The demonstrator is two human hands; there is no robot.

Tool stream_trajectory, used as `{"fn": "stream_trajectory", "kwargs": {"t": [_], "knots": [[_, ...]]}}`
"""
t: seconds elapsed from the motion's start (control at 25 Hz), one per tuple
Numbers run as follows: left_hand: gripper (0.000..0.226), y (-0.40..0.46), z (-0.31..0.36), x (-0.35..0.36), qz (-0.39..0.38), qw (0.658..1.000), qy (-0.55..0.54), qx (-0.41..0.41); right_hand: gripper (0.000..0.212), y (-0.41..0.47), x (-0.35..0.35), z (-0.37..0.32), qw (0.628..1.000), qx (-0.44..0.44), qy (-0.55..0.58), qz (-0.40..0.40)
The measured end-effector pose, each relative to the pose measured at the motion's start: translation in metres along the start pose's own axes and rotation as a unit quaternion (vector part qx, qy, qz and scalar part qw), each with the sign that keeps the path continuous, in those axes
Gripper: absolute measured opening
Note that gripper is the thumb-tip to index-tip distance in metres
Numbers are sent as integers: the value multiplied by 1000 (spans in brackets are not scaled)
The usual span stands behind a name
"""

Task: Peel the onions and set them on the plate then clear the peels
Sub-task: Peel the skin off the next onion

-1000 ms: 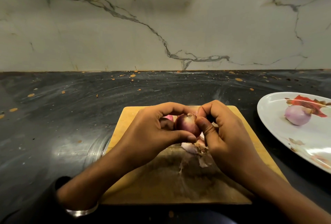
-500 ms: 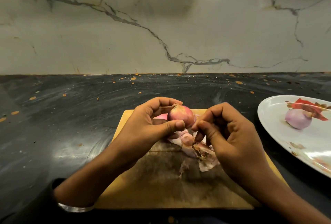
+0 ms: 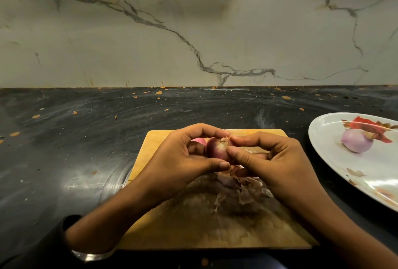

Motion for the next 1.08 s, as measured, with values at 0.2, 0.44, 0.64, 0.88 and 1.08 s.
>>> {"fn": "stream_trajectory", "kwargs": {"t": [0.2, 0.44, 0.64, 0.88, 1.08], "knots": [[44, 0, 2, -1, 3, 1000, -6, -3, 20, 1, -1, -3, 1000, -6, 18, -2], [44, -2, 4, 0, 21, 1000, 9, -1, 5, 1, -2, -3, 999, -29, -39, 8], [44, -2, 5, 0, 14, 1000, 20, 6, 18, 2, -1, -2, 1000, -6, -11, -13], [46, -3, 5, 0, 24, 997, 62, 27, 8, 2, 0, -5, 999, -18, -23, -14], [45, -4, 3, 4, 17, 994, 102, 37, 20, 1, -2, -3, 997, -33, -61, -18]]}}
Point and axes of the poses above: each hand's wrist, its own y-axis towards the middle knuckle, its own x-axis out of the palm, z = x × y, the point moved 6 cm from there along y, towards the middle knuckle, and after that the axes turned 3 degrees about x, right-handed, at the moved point
